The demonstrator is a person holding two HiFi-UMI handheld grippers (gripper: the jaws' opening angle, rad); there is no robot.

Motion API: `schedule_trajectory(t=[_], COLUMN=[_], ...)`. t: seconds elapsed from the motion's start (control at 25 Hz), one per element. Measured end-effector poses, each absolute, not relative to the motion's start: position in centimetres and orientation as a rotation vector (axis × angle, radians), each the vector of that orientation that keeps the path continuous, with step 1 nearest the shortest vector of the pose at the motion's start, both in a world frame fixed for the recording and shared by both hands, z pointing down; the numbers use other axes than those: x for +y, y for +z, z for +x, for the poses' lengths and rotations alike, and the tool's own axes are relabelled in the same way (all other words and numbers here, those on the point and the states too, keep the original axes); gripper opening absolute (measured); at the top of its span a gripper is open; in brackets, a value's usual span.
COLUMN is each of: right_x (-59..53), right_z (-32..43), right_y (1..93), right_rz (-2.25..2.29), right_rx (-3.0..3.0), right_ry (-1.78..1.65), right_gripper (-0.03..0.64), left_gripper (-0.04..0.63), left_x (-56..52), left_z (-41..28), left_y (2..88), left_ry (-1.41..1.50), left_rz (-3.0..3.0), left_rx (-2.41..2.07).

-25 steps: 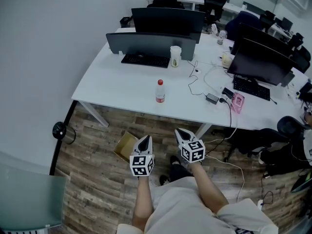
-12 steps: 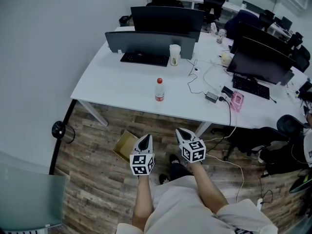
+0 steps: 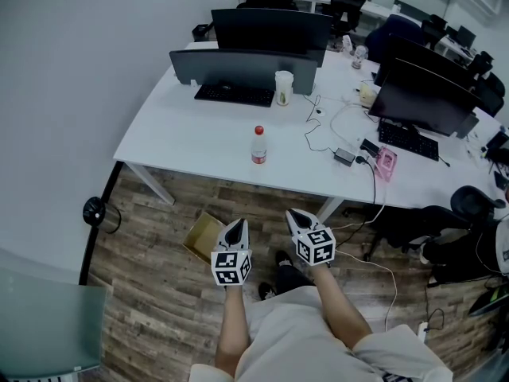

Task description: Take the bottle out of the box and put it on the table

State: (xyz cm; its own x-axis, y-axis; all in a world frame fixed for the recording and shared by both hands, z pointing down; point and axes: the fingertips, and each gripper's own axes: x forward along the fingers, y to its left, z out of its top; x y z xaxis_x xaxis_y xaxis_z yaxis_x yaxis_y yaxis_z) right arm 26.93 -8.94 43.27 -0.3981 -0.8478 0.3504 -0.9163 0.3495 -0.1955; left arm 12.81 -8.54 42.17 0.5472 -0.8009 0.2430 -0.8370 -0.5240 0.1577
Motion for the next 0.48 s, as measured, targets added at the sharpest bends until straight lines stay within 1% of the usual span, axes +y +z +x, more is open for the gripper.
schedule_trajectory(t=[0.48], right_x=[-8.9], right_z=[27.69], right_y=[42.89], right_rz=[1.608], right_rx=[-2.42], right_ry=[0.534], right_gripper=[0.04], left_gripper=[0.015], left_x=[-8.6], left_z=[13.78], left_y=[42.19], left_ry=[0.204], left_rz=[2.54], left_rx=[-1.359])
